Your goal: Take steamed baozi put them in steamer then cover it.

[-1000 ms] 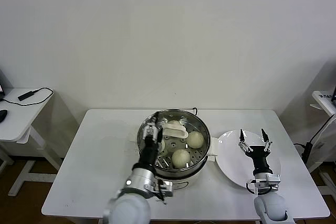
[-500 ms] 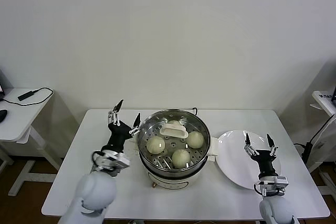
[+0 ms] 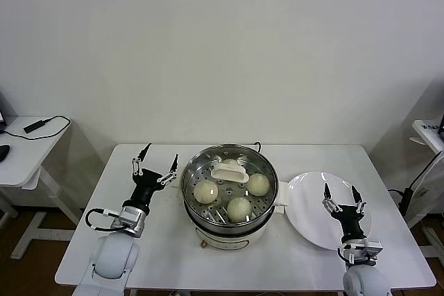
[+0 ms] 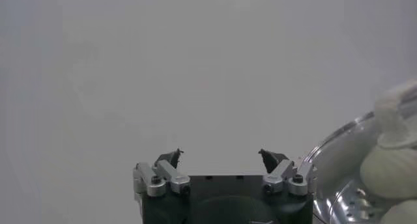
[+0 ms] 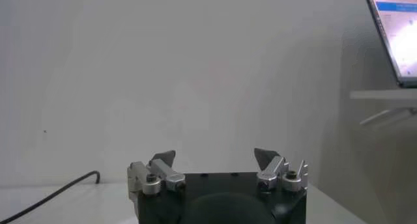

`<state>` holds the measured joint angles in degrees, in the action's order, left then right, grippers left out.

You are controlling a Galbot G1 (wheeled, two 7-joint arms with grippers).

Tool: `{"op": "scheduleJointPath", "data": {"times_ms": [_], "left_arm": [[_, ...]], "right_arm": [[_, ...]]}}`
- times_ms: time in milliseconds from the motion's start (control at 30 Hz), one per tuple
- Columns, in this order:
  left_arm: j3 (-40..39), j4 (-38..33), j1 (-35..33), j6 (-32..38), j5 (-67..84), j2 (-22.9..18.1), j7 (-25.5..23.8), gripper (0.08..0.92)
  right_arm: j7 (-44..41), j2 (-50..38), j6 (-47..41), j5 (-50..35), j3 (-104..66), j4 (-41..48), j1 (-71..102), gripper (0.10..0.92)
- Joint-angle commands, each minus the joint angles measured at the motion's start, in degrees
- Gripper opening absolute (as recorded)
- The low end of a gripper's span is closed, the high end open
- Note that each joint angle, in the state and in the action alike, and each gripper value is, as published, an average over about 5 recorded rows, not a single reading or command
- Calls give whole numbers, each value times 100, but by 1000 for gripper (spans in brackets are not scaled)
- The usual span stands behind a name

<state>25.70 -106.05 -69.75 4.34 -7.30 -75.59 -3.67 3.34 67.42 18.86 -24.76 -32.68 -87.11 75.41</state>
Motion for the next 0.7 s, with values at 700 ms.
{"op": "scheduleJointPath", "data": {"times_ms": [700], "left_arm": [[309, 239, -339, 618, 850, -9, -73, 823]], "right_arm": [[-37, 28, -106, 29, -34, -122, 183, 823]]}}
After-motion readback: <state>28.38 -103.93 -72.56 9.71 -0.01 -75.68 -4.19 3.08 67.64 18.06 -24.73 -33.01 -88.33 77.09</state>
